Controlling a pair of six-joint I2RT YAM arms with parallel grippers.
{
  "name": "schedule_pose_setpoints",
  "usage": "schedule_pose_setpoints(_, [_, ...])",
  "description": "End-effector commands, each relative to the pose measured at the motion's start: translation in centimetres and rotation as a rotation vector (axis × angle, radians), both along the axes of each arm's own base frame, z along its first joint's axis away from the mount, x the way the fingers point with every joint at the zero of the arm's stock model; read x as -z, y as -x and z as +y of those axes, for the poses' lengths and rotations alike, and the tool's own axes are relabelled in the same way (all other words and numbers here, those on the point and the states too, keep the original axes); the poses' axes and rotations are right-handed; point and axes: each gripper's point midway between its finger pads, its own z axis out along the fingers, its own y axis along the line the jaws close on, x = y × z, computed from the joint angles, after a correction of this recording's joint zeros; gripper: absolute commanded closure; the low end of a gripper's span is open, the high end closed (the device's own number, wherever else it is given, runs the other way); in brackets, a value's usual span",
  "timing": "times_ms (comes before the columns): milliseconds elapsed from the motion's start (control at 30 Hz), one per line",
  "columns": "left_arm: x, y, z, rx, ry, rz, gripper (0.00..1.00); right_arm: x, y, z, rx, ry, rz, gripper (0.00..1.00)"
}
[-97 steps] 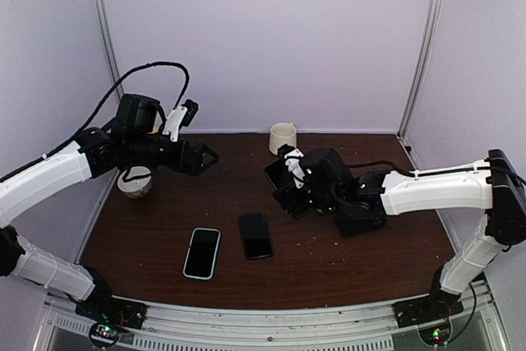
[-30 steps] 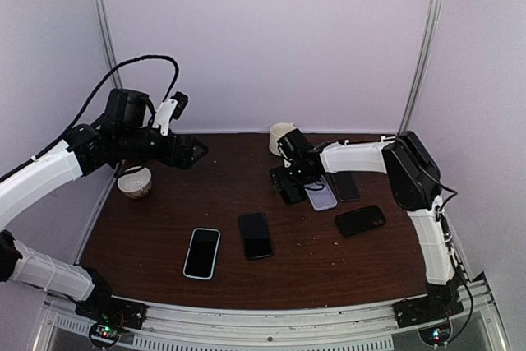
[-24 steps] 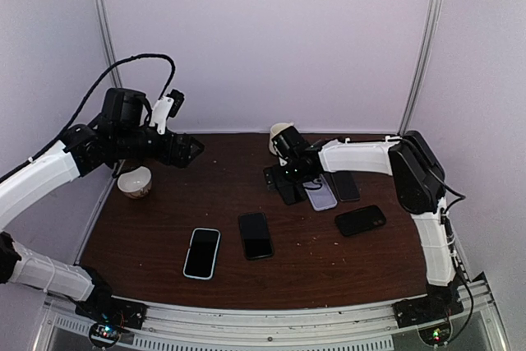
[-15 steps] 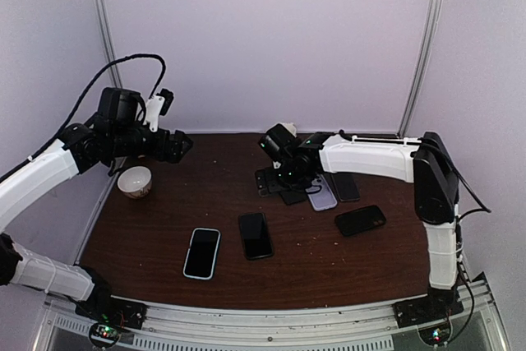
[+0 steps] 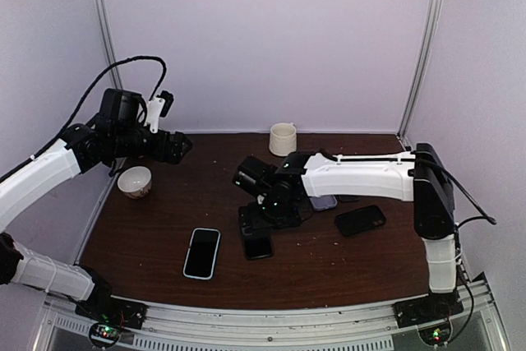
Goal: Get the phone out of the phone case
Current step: Pick up the phone with the phone case at the center of the board.
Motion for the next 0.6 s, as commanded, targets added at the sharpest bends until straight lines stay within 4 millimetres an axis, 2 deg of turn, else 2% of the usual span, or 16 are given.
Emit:
schedule_pose_setpoints(0, [0.1,-0.4,0.2,-0.005,-0.013,-0.012,0.02,2.5,1.8,0.4,0.011,0.071,0.088,0.01])
schedule_pose_setpoints(167, [0.0,-0.4,0.3,-0.006,-0.015,-0.015,0.02,4.3,2.6,1.4,-0.007,0.084,0.138,0.0])
schedule_pose_setpoints(567, [-0.2,-0.3,0.2,0.005,-0.01,-0.019,0.02,5.8,2.9,2.9,-0.022,0.091,0.162,0.01])
